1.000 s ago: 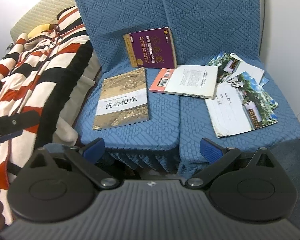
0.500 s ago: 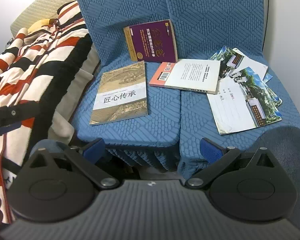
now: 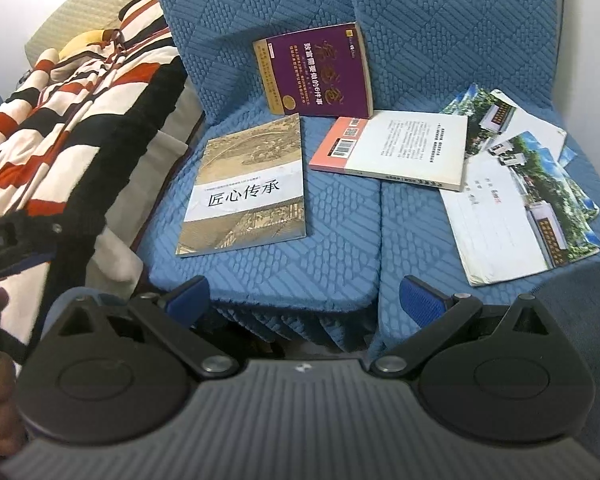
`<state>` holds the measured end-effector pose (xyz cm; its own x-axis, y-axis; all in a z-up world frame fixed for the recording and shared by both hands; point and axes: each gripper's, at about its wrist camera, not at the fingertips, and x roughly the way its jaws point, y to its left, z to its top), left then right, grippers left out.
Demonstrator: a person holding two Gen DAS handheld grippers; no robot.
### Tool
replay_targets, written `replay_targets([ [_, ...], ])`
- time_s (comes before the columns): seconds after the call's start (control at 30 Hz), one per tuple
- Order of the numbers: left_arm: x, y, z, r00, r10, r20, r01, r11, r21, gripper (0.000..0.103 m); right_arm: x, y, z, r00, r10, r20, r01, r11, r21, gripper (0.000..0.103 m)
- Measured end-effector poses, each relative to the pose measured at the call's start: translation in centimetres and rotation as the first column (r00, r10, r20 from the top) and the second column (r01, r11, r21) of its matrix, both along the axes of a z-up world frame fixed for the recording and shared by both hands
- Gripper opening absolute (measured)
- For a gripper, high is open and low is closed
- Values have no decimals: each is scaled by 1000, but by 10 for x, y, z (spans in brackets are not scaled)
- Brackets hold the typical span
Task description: Organize objects
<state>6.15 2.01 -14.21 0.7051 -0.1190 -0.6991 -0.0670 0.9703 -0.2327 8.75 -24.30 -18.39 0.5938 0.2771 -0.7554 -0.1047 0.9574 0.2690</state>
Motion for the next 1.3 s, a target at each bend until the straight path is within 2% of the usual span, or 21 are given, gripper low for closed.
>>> replay_targets([
  [0.27, 25, 12, -25, 999, 22, -23, -22, 1000, -11, 102, 16, 8, -14, 1000, 16, 14, -16, 999, -28, 103],
  [0.7, 79, 23, -65, 995, 30, -94, -29, 1000, 5, 102, 65, 16, -44, 999, 34, -6, -34, 999, 36, 103],
  [0.93, 117, 27, -82, 989, 31, -148, -27, 999, 31, 97, 101, 25, -67, 998, 60, 4, -60, 997, 39, 103],
  [1.13, 146, 29, -103, 975, 36, -219, -32, 999, 23, 93, 130, 32, -89, 995, 95, -31, -92, 993, 69, 88],
  [1.17, 150, 30, -106, 972, 32, -231, -30, 999, 12, 88, 135, 35, -93, 994, 103, -40, -101, 993, 65, 84],
  [1.3, 160, 31, -121, 961, 39, -274, -44, 999, -11, 81, 147, 42, -105, 989, 140, -56, -139, 990, 29, 76],
])
